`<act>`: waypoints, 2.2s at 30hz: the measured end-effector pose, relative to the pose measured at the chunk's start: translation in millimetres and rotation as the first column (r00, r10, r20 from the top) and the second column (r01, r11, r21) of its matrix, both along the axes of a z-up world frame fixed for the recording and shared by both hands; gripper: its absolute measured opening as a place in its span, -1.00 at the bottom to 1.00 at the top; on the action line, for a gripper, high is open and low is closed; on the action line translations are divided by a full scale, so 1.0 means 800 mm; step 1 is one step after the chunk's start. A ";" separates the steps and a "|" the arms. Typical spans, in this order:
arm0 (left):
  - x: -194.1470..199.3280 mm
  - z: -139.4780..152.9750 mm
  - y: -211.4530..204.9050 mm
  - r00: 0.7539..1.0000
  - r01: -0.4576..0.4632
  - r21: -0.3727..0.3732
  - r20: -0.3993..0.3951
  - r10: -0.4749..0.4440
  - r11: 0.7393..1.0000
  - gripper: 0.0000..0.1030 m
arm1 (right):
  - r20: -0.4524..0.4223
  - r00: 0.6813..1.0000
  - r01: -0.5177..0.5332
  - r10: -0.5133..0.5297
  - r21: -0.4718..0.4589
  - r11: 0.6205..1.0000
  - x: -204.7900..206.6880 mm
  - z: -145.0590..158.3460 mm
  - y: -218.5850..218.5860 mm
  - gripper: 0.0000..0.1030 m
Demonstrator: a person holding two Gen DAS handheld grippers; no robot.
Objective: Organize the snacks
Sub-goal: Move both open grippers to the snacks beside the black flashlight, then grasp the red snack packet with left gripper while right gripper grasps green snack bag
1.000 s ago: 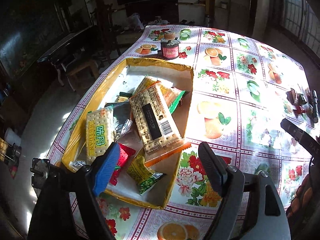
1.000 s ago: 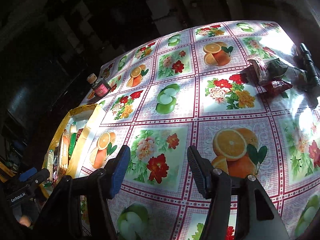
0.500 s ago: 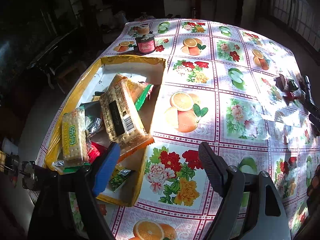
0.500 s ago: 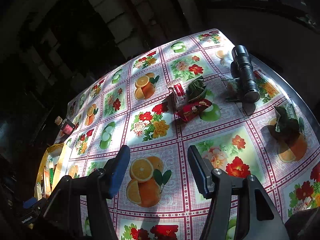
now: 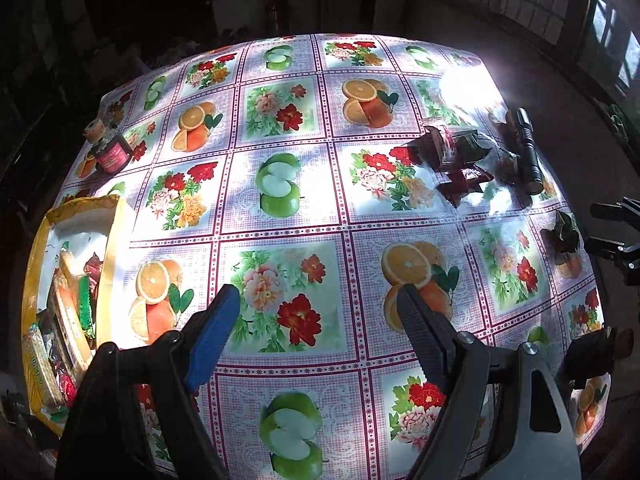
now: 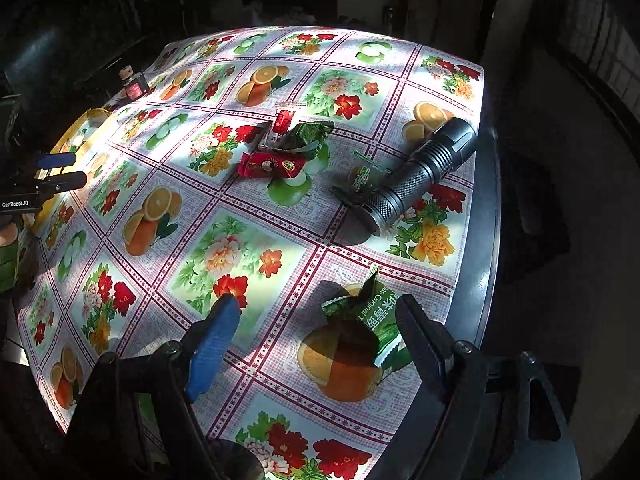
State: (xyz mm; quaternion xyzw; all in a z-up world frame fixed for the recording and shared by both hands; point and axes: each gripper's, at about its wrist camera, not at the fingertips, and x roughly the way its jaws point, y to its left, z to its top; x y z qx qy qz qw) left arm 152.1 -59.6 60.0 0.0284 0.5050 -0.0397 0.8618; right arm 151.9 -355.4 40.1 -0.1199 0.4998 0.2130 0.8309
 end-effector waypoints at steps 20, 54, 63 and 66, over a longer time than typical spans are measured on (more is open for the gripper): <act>0.227 -0.070 -0.161 0.987 -0.066 -0.058 -0.151 0.057 0.996 0.57 | 0.073 0.989 -0.130 0.128 0.029 0.991 0.016 -0.042 -0.016 0.56; 0.063 -0.053 -0.078 0.976 0.190 -0.044 -0.098 -0.194 0.981 -0.09 | 0.081 0.977 -0.200 0.198 0.020 0.980 -0.041 0.038 0.083 -0.18; 0.155 -0.072 -0.178 0.970 0.227 0.062 -0.103 -0.220 0.972 0.13 | 0.162 0.985 0.000 -0.066 0.375 0.927 -0.111 0.109 0.039 -0.18; 0.166 -0.079 -0.181 0.971 0.221 0.036 -0.105 -0.216 0.975 -0.46 | 0.198 0.977 -0.022 -0.078 0.458 0.889 -0.147 0.122 0.050 -0.18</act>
